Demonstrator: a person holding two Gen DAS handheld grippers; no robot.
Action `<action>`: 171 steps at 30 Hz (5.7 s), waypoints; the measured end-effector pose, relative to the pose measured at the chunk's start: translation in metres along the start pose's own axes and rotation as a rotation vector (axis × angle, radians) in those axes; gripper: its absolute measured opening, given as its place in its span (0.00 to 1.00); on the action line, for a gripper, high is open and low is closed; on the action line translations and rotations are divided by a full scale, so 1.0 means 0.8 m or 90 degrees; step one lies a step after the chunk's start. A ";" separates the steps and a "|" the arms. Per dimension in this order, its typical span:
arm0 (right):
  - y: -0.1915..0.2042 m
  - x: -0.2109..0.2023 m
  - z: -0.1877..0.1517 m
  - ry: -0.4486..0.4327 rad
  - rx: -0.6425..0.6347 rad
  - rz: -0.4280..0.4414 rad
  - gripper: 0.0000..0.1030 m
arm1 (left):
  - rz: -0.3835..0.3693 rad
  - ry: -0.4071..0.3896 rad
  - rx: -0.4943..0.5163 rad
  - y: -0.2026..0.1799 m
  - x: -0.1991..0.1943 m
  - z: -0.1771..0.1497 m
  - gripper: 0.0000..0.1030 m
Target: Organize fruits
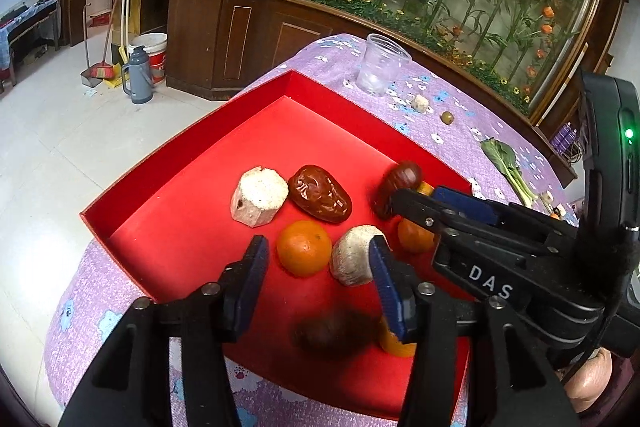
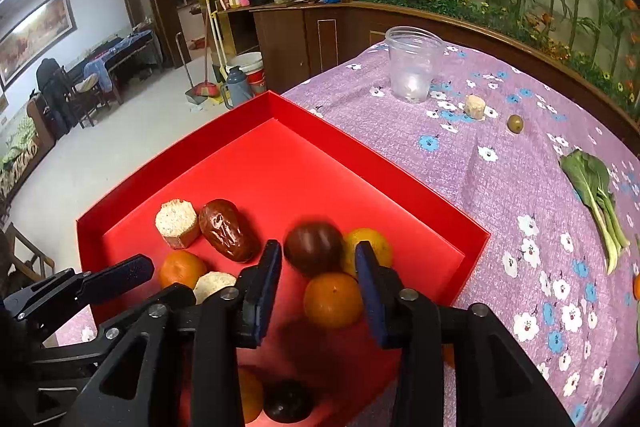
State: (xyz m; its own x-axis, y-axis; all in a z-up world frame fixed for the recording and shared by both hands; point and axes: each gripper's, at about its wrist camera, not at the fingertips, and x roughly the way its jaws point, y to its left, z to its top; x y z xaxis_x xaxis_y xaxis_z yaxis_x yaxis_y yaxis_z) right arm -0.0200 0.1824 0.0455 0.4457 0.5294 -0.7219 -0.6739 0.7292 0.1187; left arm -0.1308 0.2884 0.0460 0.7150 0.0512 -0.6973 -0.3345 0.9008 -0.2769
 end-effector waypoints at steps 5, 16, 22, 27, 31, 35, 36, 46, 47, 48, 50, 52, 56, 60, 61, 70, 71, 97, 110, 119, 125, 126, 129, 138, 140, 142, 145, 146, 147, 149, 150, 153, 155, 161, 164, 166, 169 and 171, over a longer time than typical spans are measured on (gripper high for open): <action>-0.003 -0.014 -0.003 -0.011 0.017 0.002 0.48 | 0.009 -0.011 0.012 -0.010 -0.013 0.000 0.55; -0.016 -0.052 -0.017 -0.032 0.052 0.010 0.48 | 0.031 -0.042 0.061 -0.042 -0.046 -0.006 0.56; -0.028 -0.074 -0.031 -0.046 0.071 0.009 0.52 | 0.060 -0.069 0.106 -0.068 -0.064 -0.013 0.60; -0.039 -0.088 -0.044 -0.053 0.082 0.005 0.53 | 0.082 -0.088 0.153 -0.095 -0.077 -0.020 0.62; -0.053 -0.097 -0.056 -0.056 0.096 0.002 0.53 | 0.089 -0.096 0.184 -0.115 -0.084 -0.027 0.64; -0.069 -0.108 -0.067 -0.061 0.115 -0.001 0.54 | 0.094 -0.100 0.217 -0.138 -0.090 -0.036 0.65; -0.074 -0.111 -0.070 -0.063 0.122 -0.001 0.54 | 0.095 -0.101 0.224 -0.143 -0.091 -0.038 0.65; -0.123 -0.137 -0.098 -0.082 0.171 -0.012 0.58 | 0.095 -0.087 0.285 -0.191 -0.090 -0.056 0.67; -0.127 -0.139 -0.102 -0.084 0.175 -0.014 0.59 | 0.094 -0.083 0.292 -0.195 -0.088 -0.058 0.69; -0.133 -0.141 -0.105 -0.085 0.180 -0.016 0.59 | 0.092 -0.077 0.297 -0.199 -0.085 -0.060 0.69; -0.146 -0.144 -0.112 -0.086 0.189 -0.022 0.59 | 0.089 -0.066 0.305 -0.206 -0.081 -0.065 0.70; -0.160 -0.149 -0.119 -0.086 0.199 -0.029 0.59 | 0.083 -0.053 0.309 -0.211 -0.074 -0.068 0.70; -0.197 -0.160 -0.137 -0.086 0.225 -0.051 0.59 | 0.049 -0.007 0.299 -0.215 -0.058 -0.071 0.70; -0.245 -0.177 -0.158 -0.085 0.261 -0.087 0.59 | 0.034 0.018 0.284 -0.216 -0.044 -0.073 0.70; -0.255 -0.182 -0.162 -0.085 0.271 -0.095 0.59 | 0.029 0.023 0.279 -0.216 -0.041 -0.073 0.70; -0.364 -0.227 -0.212 -0.088 0.355 -0.187 0.59 | -0.022 0.075 0.252 -0.224 -0.019 -0.076 0.70; -0.371 -0.231 -0.217 -0.087 0.362 -0.193 0.59 | -0.031 0.084 0.243 -0.223 -0.015 -0.076 0.70; -0.234 -0.128 -0.143 -0.007 0.228 -0.016 0.61 | -0.073 0.067 0.087 -0.149 -0.013 -0.035 0.71; -0.156 -0.052 -0.086 0.013 0.145 0.055 0.61 | -0.078 0.055 0.067 -0.132 -0.015 -0.034 0.71; -0.134 -0.025 -0.073 0.035 0.109 0.047 0.36 | -0.081 0.068 0.071 -0.131 -0.008 -0.036 0.71; -0.189 -0.073 -0.112 0.043 0.115 -0.040 0.36 | -0.089 0.071 0.101 -0.151 -0.010 -0.036 0.71; -0.204 -0.082 -0.121 0.045 0.132 -0.045 0.36 | -0.091 0.072 0.103 -0.154 -0.009 -0.036 0.71; -0.250 -0.108 -0.146 0.047 0.189 -0.045 0.36 | -0.108 0.084 0.115 -0.172 -0.006 -0.037 0.71; -0.340 -0.170 -0.181 -0.028 0.287 -0.077 0.51 | -0.115 0.080 0.199 -0.245 -0.008 -0.035 0.71; -0.358 -0.181 -0.181 -0.045 0.307 -0.086 0.51 | -0.119 0.082 0.217 -0.262 -0.004 -0.039 0.71; -0.376 -0.189 -0.178 -0.061 0.321 -0.105 0.51 | -0.128 0.093 0.235 -0.280 0.004 -0.044 0.71; -0.403 -0.194 -0.169 -0.081 0.335 -0.128 0.51 | -0.141 0.112 0.252 -0.302 0.015 -0.047 0.71; -0.412 -0.193 -0.165 -0.085 0.338 -0.135 0.51 | -0.147 0.116 0.259 -0.312 0.019 -0.047 0.71; -0.423 -0.190 -0.159 -0.091 0.343 -0.141 0.51 | -0.151 0.117 0.264 -0.318 0.022 -0.047 0.71; -0.439 -0.184 -0.153 -0.097 0.356 -0.146 0.51 | -0.158 0.115 0.276 -0.336 0.029 -0.044 0.71; -0.448 -0.179 -0.150 -0.100 0.366 -0.146 0.51 | -0.159 0.115 0.280 -0.343 0.034 -0.044 0.71; -0.467 -0.159 -0.142 -0.097 0.391 -0.128 0.51 | -0.176 0.126 0.290 -0.363 0.047 -0.046 0.71; -0.472 -0.144 -0.136 -0.090 0.389 -0.120 0.51 | -0.182 0.136 0.302 -0.376 0.058 -0.052 0.71; -0.474 -0.115 -0.124 -0.074 0.371 -0.122 0.51 | -0.195 0.163 0.346 -0.417 0.097 -0.080 0.71; -0.477 -0.110 -0.125 -0.071 0.372 -0.119 0.51 | -0.200 0.164 0.374 -0.439 0.115 -0.088 0.71; -0.479 -0.110 -0.126 -0.071 0.369 -0.113 0.51 | -0.208 0.168 0.399 -0.455 0.128 -0.095 0.71; -0.480 -0.108 -0.127 -0.068 0.363 -0.105 0.51 | -0.221 0.170 0.419 -0.468 0.138 -0.101 0.62; -0.481 -0.108 -0.127 -0.068 0.360 -0.100 0.51 | -0.226 0.172 0.429 -0.473 0.143 -0.104 0.59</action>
State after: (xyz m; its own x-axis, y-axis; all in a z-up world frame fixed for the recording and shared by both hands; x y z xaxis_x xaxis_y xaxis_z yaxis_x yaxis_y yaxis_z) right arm 0.1410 -0.1882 -0.0068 0.5907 0.4158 -0.6915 -0.1892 0.9045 0.3822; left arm 0.0261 -0.0828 0.0160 0.5076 -0.3153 -0.8018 0.3886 0.9144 -0.1135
